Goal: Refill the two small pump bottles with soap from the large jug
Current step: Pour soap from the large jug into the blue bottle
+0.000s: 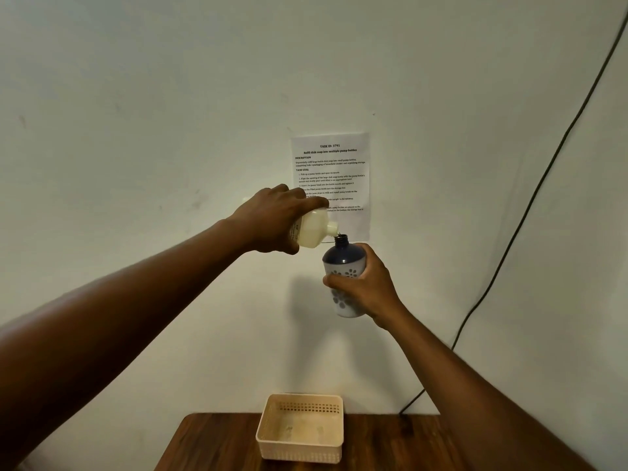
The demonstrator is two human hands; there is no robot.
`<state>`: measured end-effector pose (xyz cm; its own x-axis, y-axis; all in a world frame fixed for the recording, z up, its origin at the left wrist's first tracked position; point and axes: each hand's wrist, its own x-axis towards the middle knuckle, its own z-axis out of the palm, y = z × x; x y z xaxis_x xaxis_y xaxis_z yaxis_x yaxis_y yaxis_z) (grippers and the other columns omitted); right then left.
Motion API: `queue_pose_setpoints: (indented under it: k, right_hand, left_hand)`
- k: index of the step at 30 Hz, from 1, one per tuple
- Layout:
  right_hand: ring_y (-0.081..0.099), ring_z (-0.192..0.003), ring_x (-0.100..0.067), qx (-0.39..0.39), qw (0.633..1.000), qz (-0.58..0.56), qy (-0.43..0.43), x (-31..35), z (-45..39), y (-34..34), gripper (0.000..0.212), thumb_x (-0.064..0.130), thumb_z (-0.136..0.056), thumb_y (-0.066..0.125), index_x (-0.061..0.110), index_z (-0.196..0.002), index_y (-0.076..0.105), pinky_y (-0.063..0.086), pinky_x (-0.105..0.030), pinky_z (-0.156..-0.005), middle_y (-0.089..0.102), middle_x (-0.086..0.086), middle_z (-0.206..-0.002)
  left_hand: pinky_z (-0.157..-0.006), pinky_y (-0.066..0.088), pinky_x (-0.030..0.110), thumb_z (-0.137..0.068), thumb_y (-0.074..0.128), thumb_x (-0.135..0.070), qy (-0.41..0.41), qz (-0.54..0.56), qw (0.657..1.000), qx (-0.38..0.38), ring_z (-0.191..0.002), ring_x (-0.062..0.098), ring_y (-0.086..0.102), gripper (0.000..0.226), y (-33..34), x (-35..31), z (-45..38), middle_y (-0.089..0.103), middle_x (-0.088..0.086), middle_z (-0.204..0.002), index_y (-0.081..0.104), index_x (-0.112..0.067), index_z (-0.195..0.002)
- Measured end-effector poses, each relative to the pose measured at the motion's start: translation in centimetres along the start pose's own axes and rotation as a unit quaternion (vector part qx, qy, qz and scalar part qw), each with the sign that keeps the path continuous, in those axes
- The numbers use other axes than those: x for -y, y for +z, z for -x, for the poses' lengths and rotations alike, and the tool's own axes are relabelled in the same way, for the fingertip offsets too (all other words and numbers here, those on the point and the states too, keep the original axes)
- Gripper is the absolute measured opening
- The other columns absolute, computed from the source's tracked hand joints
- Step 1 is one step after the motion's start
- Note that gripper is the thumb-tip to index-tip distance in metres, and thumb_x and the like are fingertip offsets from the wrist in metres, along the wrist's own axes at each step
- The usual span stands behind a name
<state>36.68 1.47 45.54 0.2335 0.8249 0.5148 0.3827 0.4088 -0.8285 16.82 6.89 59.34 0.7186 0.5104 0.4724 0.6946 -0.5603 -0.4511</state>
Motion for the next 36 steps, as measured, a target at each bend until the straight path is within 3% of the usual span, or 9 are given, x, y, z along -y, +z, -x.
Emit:
queue_pose_setpoints:
  k: [6,11,18,22,24,26,31,36]
  right_hand:
    - [0.061,-0.104,-0.019,0.002,1.000,-0.005,0.004,-0.2,-0.1,0.1,0.068,0.028,-0.073,0.087,0.021,-0.130,0.051,0.057,-0.037,-0.087,0.061,0.000,-0.119]
    - [0.061,-0.101,-0.018,0.003,1.000,-0.013,0.004,-0.3,-0.2,0.3,0.066,0.028,-0.073,0.087,0.024,-0.127,0.050,0.054,-0.025,-0.078,0.061,0.003,-0.115]
    - [0.062,-0.096,-0.014,0.004,0.999,-0.042,0.014,-0.4,-0.4,1.0,0.065,0.030,-0.071,0.088,0.031,-0.123,0.050,0.051,-0.018,-0.068,0.060,0.012,-0.109]
    - [0.063,-0.100,-0.017,0.013,0.998,-0.053,0.022,-0.9,-0.3,1.6,0.067,0.029,-0.069,0.090,0.027,-0.125,0.051,0.057,-0.028,-0.075,0.062,0.005,-0.113]
    - [0.064,-0.101,-0.018,0.021,0.998,-0.053,0.027,-1.3,-0.1,2.1,0.069,0.029,-0.068,0.090,0.027,-0.125,0.052,0.059,-0.035,-0.080,0.063,0.003,-0.114]
    - [0.064,-0.100,-0.018,0.027,0.998,-0.052,0.031,-1.8,0.3,2.8,0.068,0.030,-0.067,0.091,0.028,-0.123,0.052,0.059,-0.034,-0.080,0.063,0.004,-0.113]
    - [0.063,-0.100,-0.016,0.054,0.996,-0.050,0.043,-4.3,2.1,5.3,0.071,0.035,-0.064,0.092,0.031,-0.122,0.052,0.058,-0.032,-0.080,0.062,0.010,-0.113]
    - [0.062,-0.101,-0.010,0.050,0.996,-0.044,0.056,-7.2,4.2,8.5,0.077,0.042,-0.057,0.094,0.038,-0.121,0.052,0.056,-0.024,-0.078,0.060,0.019,-0.113]
  left_hand:
    - [-0.085,0.052,0.039,-0.072,0.083,-0.043,0.000,0.004,1.000,0.002,-0.111,0.029,0.057,0.097,-0.1,0.2,0.1,0.059,0.001,-0.135,0.032,-0.037,-0.154]
    - [-0.083,0.052,0.038,-0.070,0.084,-0.043,-0.004,0.023,1.000,0.000,-0.108,0.029,0.057,0.097,0.4,0.2,0.2,0.060,0.001,-0.133,0.033,-0.038,-0.153]
    - [-0.079,0.052,0.037,-0.066,0.085,-0.038,-0.061,0.170,0.983,-0.017,-0.097,0.026,0.058,0.091,2.5,0.0,1.6,0.063,0.000,-0.118,0.038,-0.041,-0.144]
    - [-0.074,0.051,0.029,-0.067,0.087,-0.029,-0.117,0.322,0.938,-0.044,-0.100,0.023,0.060,0.085,4.3,-0.5,3.1,0.062,-0.006,-0.121,0.044,-0.040,-0.140]
    - [-0.078,0.058,0.034,-0.069,0.088,-0.026,-0.152,0.400,0.902,-0.049,-0.102,0.023,0.062,0.082,5.3,-0.7,4.2,0.063,-0.007,-0.119,0.046,-0.040,-0.137]
    - [-0.083,0.060,0.039,-0.071,0.088,-0.027,-0.187,0.449,0.873,-0.045,-0.104,0.022,0.063,0.078,6.5,-0.8,5.5,0.063,-0.005,-0.117,0.046,-0.038,-0.136]
    - [-0.082,0.060,0.036,-0.075,0.089,-0.033,-0.271,0.520,0.809,-0.044,-0.102,0.016,0.064,0.066,11.4,-1.5,10.1,0.063,-0.004,-0.112,0.049,-0.023,-0.126]
    - [-0.082,0.059,0.032,-0.077,0.089,-0.032,-0.297,0.552,0.778,-0.031,-0.104,0.014,0.064,0.062,16.5,-3.1,14.9,0.063,-0.007,-0.113,0.052,-0.026,-0.125]
